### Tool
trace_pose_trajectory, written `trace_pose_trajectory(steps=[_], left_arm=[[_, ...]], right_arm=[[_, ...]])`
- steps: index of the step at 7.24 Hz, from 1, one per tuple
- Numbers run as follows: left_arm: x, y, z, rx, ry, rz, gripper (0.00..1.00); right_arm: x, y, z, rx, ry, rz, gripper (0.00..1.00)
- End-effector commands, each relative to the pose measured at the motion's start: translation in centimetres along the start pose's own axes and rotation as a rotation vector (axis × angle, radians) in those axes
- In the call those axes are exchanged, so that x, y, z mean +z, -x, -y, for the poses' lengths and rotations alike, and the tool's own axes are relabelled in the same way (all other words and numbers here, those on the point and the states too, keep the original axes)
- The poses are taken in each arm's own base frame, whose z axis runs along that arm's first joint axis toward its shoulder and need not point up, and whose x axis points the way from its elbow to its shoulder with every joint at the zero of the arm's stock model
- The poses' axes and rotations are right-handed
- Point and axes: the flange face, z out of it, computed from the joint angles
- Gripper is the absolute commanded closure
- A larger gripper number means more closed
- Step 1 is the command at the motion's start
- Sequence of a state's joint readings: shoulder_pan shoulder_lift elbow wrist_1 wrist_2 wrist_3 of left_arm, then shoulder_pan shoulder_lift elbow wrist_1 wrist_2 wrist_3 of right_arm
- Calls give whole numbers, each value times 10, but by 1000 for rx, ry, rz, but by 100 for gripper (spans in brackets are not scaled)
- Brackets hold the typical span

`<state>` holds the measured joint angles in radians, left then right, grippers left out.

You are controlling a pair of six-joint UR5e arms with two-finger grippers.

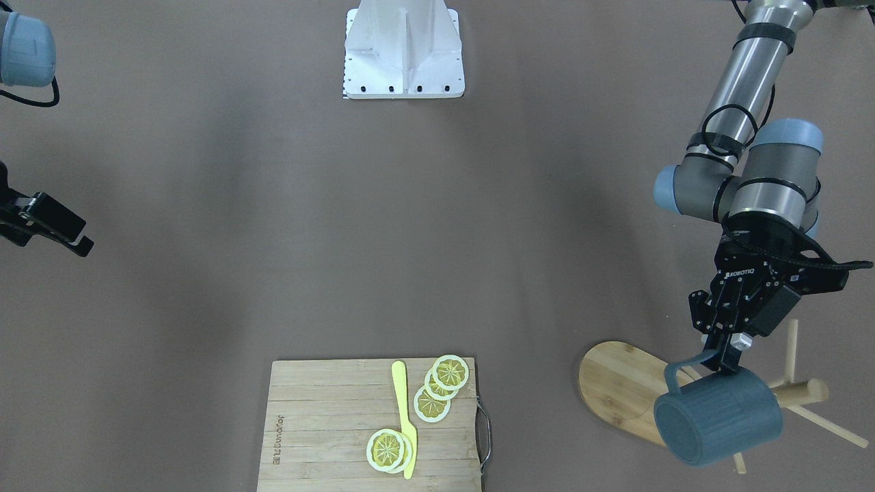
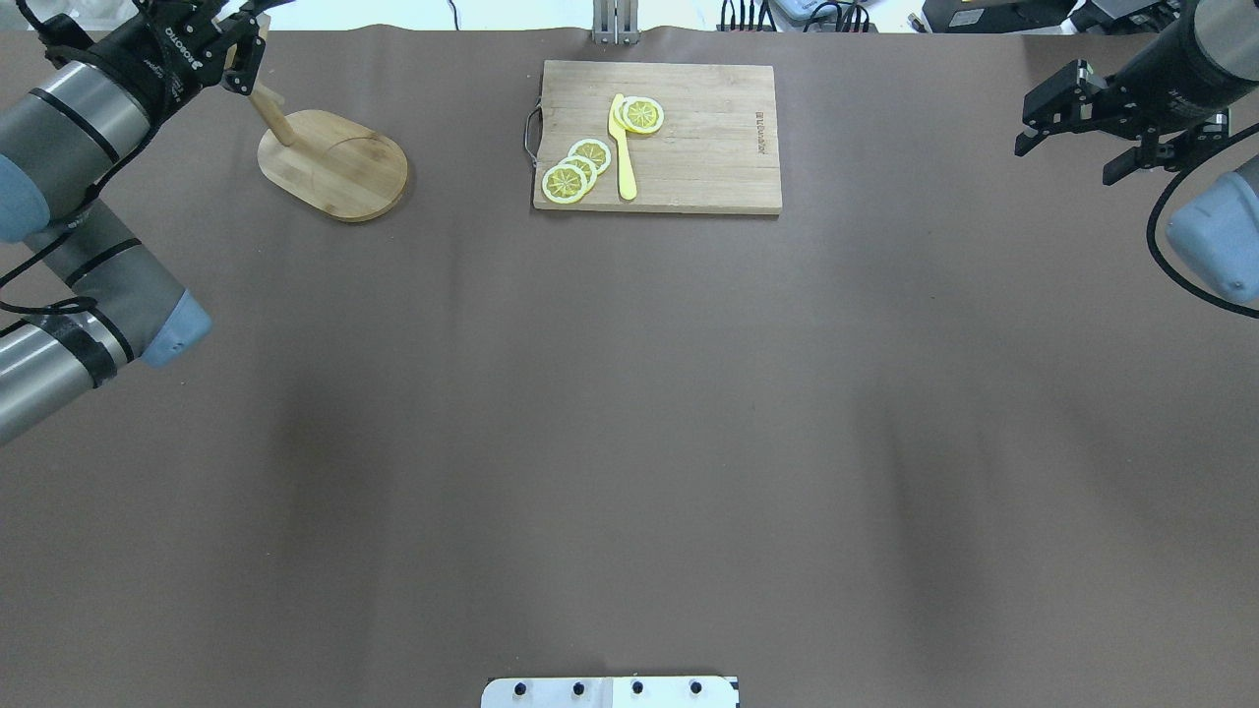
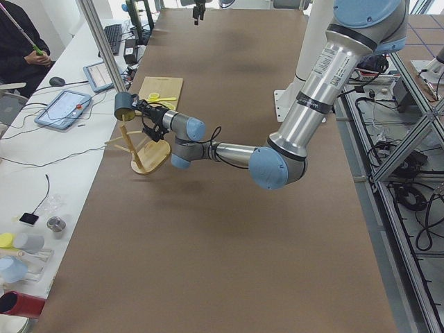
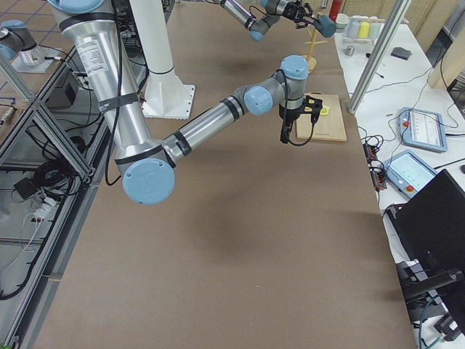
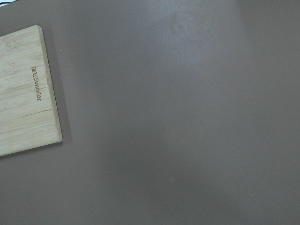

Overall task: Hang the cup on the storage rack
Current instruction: 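Hook the mug handle over a rack dowel peg with the left gripper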

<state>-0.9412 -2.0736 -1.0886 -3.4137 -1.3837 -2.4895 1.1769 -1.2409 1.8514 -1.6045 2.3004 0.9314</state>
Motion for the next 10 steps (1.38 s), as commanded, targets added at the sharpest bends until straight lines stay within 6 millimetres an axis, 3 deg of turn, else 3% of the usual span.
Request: trace_pose_trajectory(steps=[1,5,7,10], left_arm=[[1,3,5,-2,-11,7,100],[-4,7,13,-77,-19,16,100],[-23,20,27,-84,-9,26,100],[-32,25,32,-153,6,23,100]], right_arm=[[0,0,0,0,-1,0,0],[0,0,0,0,-1,0,0],[0,0,0,-1,0,-1,0],[-3,5,0,-5,-3,6,0]])
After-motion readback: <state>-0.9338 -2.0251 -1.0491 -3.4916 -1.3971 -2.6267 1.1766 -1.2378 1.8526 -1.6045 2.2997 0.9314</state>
